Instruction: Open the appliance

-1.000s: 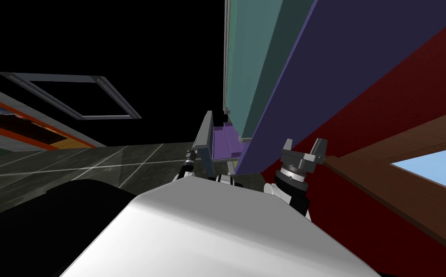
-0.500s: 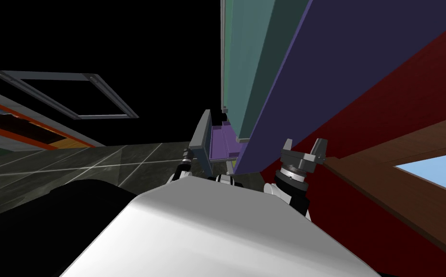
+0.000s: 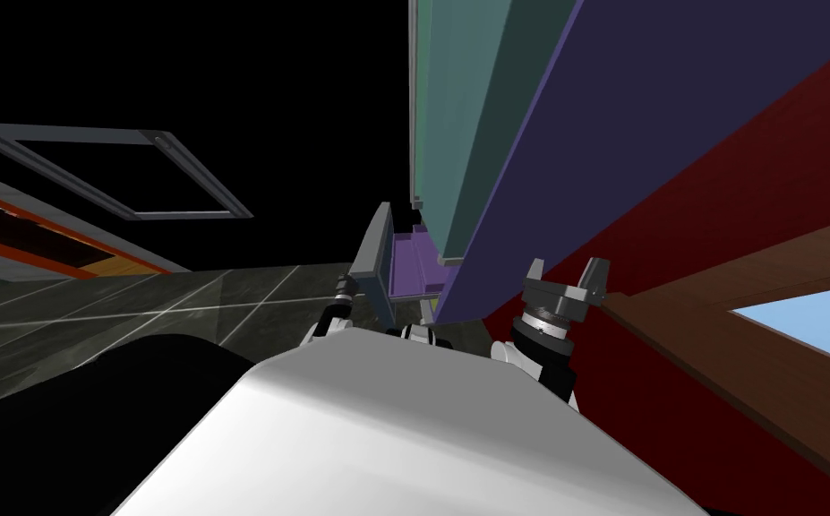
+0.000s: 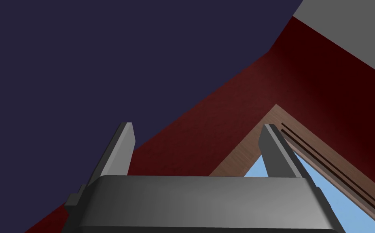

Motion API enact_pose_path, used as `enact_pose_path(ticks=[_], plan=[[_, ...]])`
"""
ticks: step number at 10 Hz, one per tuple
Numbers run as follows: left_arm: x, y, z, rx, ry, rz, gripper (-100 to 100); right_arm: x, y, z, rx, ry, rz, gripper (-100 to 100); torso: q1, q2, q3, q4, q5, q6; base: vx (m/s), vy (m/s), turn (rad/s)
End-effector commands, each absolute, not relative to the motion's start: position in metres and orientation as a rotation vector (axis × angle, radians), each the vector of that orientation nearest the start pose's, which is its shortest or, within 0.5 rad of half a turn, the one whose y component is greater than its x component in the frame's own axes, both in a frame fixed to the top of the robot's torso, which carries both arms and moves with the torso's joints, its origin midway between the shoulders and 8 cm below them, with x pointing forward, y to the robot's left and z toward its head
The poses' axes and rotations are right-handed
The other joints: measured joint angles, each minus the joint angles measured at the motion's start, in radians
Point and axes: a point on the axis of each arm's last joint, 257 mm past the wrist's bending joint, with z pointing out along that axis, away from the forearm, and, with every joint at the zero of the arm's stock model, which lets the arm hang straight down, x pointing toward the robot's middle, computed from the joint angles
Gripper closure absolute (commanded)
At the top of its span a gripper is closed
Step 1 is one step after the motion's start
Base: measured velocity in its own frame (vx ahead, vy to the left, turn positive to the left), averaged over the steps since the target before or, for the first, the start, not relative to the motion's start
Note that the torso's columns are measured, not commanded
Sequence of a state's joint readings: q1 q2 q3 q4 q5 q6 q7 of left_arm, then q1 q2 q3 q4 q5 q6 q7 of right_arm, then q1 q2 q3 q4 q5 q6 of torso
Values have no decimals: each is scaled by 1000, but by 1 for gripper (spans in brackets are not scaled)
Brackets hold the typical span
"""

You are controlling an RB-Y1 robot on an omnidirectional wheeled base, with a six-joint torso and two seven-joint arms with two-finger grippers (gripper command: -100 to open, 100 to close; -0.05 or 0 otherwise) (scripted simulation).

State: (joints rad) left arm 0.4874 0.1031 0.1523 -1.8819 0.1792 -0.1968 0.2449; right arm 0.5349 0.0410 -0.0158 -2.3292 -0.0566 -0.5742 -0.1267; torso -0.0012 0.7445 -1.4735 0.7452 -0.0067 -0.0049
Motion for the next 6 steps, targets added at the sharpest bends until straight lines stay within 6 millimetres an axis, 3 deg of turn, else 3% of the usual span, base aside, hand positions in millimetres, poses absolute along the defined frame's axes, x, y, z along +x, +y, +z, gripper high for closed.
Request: enact_pose_path(ticks=[1, 6], plan=[[387, 392, -222, -1404, 831, -1205, 0, 315, -295, 49, 680, 441, 1443, 0, 0, 1, 1, -2, 3, 1, 0, 0, 0], [387, 391, -227, -1416, 837, -1201, 0, 315, -295, 49, 680, 441, 1443, 0, 0, -4, -1, -6, 5, 4, 0, 0, 0]])
